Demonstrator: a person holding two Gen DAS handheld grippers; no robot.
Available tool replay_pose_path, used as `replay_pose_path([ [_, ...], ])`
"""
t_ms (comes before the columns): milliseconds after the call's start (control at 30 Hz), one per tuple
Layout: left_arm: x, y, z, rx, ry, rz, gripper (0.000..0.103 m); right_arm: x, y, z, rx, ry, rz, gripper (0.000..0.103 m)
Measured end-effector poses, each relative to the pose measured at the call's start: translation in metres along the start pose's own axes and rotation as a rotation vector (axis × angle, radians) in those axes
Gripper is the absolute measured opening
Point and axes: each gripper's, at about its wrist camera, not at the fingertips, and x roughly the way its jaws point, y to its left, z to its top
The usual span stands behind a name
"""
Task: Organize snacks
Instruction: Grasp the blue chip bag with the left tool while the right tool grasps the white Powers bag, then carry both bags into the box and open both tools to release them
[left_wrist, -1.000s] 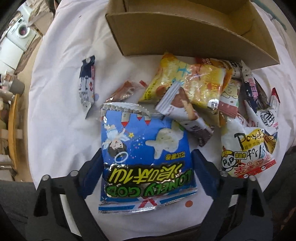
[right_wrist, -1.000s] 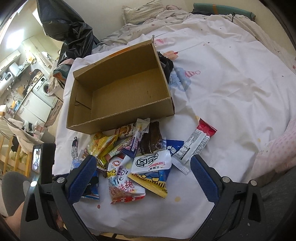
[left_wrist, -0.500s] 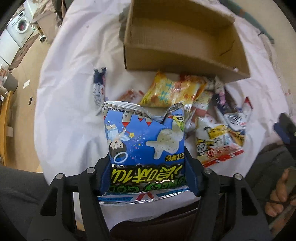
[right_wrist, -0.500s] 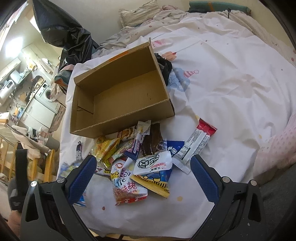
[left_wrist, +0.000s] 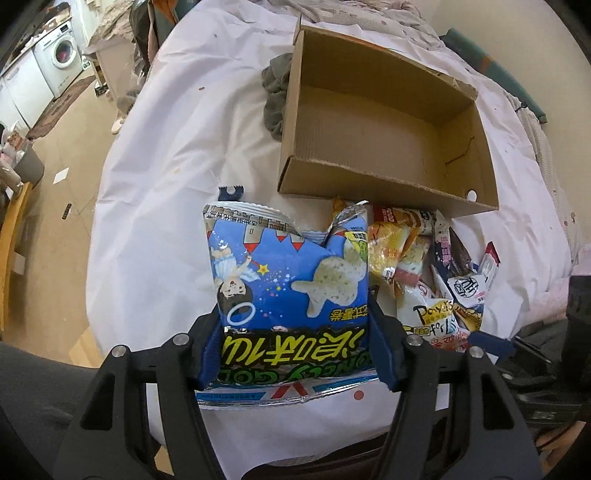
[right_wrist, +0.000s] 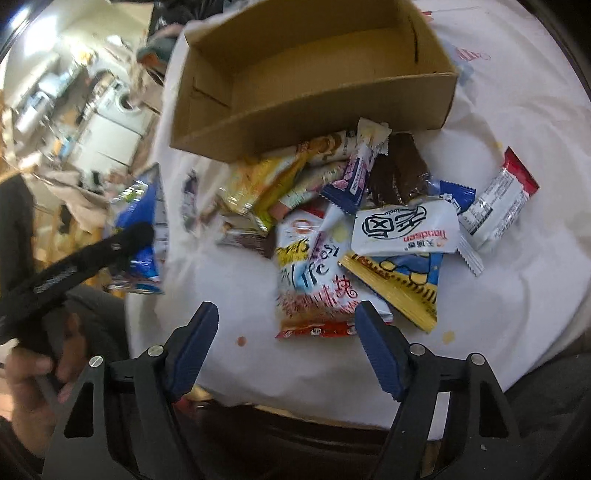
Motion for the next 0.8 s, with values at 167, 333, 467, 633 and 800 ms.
replay_pose_path([
  [167,-0.003,0.002,0.003,-0.029,-0.018,-0.032,0.062,0.029,0.008,0.016,-0.031,0.069,-0.066,0.079],
  [333,-0.008,0.004,0.001,-0.037,-0.032,-0.042,0.062,0.053,0.017,0.020,-0.088,0.100,-0.142,0.079],
  [467,-0.007,0.007,0.001,-0.049,-0.025,-0.044,0.062,0.054,0.020,0.016,-0.113,0.098,-0.146,0.059],
  [633,-0.007,0.007,0.001,-0.050,-0.031,-0.036,0.062,0.030,0.017,0.010,-0.064,0.092,-0.042,0.052],
  [800,-0.012,0.002,0.000,-0.025,-0.064,-0.007,0.062,-0.016,0.018,0.006,-0.049,0.041,0.074,0.052],
])
